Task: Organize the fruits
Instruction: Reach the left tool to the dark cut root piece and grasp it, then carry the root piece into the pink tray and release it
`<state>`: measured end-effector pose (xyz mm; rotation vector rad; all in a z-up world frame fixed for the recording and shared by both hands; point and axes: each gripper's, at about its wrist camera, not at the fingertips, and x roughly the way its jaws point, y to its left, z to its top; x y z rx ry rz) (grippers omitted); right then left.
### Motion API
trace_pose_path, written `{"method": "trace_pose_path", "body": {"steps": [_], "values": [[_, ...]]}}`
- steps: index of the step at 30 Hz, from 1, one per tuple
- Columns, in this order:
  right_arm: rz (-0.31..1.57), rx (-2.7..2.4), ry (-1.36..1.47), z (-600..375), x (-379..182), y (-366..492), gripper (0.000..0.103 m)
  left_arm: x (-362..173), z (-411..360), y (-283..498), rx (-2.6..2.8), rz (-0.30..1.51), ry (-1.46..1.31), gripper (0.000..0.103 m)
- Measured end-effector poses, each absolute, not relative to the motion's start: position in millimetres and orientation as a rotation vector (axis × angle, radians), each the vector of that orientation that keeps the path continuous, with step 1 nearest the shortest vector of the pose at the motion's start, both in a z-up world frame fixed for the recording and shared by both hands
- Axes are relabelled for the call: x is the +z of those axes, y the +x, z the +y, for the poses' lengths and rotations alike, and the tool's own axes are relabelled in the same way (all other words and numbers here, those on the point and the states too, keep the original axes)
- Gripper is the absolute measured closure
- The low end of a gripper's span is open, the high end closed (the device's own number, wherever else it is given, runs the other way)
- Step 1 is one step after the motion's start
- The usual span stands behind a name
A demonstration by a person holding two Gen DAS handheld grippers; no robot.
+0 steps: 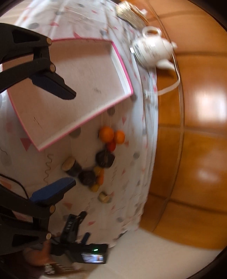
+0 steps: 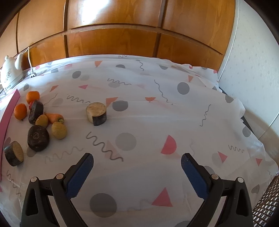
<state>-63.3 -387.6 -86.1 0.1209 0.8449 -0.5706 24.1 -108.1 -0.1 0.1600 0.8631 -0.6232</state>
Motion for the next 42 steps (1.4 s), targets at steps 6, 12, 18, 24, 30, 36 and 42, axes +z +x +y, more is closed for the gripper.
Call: {"method": "trace_pose_path", "body": {"steps": [6, 12, 18, 24, 30, 36, 42], "values": [[0.836, -0.57, 0.144, -393.3, -86.1, -63.9, 0.001, -18.7, -149.0, 26.2, -0.758, 0.929, 0.302, 0.034], [0.832, -0.573, 0.158, -399.0, -87.0, -65.9, 0.001, -38.5, -181.1, 26.0, -0.812, 0.957, 0.401, 0.04], [0.835, -0.58, 0.169, -405.3, -87.4, -68.2, 0.001, -61.1, -199.4, 33.1, -0.807, 0.991, 0.474, 0.057], [0.842, -0.576, 0.173, -407.2, -89.6, -68.4, 0.001, -68.4, -199.0, 36.7, -0.798, 0.992, 0.451, 0.062], [0.837, -0.555, 0.184, -405.9, -89.7, -66.8, 0.004, -56.9, -188.3, 28.7, -0.798, 0.94, 0.38, 0.063], [0.848, -0.515, 0.187, -398.8, -90.9, -63.1, 0.009, -37.8, -161.8, 27.5, -0.791, 0.921, 0.25, 0.062], [0.855, -0.475, 0.184, -390.9, -91.3, -58.9, 0.018, -26.0, -107.4, 42.0, -0.69, 0.936, 0.062, 0.062]]}}
